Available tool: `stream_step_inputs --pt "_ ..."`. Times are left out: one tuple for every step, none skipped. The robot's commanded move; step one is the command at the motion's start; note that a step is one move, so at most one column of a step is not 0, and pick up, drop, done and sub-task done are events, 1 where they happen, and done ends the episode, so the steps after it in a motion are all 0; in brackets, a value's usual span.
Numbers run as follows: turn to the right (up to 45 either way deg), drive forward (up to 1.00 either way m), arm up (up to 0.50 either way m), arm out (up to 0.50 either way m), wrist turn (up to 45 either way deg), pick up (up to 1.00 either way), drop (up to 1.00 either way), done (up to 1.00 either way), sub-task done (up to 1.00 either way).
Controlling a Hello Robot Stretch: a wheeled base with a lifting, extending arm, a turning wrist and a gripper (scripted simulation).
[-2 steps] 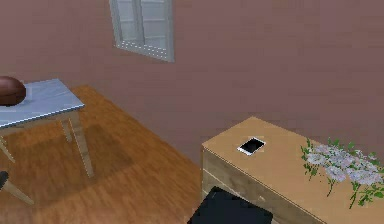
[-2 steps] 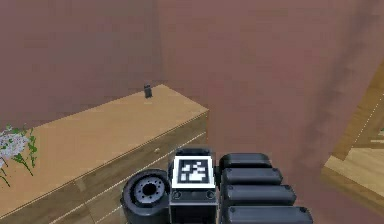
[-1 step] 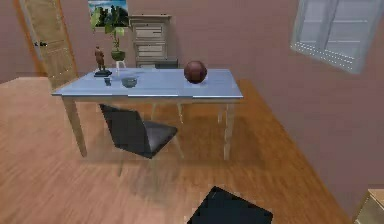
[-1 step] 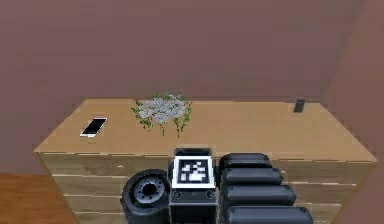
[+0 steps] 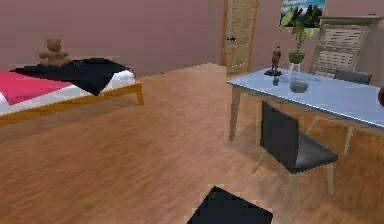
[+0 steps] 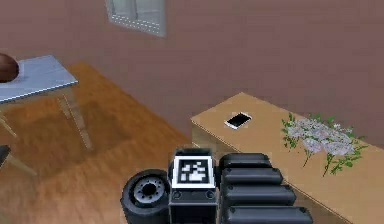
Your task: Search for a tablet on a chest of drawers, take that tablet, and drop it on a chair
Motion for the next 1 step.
stream_step_inputs --pt "-3.0 0.0 0.0 0.0 0.0 0.0 0.0 0.0 0.0"
